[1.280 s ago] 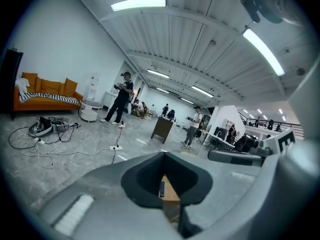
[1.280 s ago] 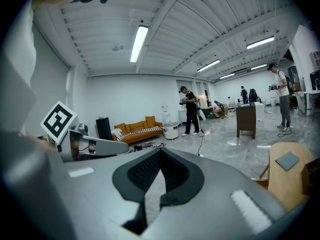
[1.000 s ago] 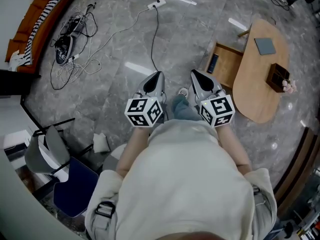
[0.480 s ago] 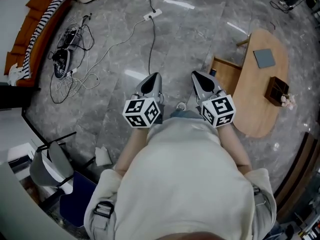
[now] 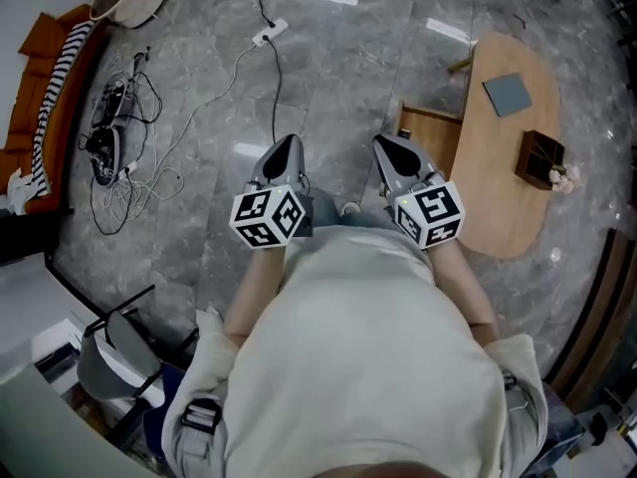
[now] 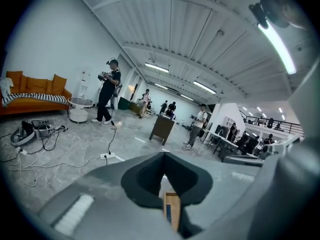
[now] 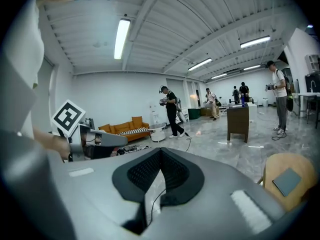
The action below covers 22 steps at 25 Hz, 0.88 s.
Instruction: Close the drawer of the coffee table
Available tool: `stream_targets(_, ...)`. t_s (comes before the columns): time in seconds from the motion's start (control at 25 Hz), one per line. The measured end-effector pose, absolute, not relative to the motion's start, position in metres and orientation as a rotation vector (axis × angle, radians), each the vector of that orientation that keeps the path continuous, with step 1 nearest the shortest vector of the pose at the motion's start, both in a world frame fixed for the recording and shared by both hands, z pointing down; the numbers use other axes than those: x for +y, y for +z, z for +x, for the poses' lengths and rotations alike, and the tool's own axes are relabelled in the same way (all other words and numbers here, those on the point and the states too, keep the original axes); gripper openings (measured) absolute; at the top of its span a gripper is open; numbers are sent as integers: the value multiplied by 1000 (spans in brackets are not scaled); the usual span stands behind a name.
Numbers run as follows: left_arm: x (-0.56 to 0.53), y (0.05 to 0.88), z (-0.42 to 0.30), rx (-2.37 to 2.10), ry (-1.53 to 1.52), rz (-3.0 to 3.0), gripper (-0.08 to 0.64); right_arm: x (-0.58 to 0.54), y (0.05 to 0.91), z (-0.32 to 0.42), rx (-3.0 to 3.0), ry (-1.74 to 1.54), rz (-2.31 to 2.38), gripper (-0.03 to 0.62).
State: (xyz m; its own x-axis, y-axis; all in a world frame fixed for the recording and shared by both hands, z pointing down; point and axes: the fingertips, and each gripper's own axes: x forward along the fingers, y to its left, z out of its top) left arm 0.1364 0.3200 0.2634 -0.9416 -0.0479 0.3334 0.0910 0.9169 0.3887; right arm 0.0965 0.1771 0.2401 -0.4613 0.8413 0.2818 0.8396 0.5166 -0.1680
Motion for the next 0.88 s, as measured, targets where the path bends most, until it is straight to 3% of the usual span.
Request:
stream_targets(0.48, 291, 271, 53, -2687, -523, 194, 0, 130, 254, 47, -2541, 92, -1124, -2)
stream_targets(0.88, 256, 272, -72, -2564, -393, 646, 0, 108, 251, -32, -2691, 149, -702, -2)
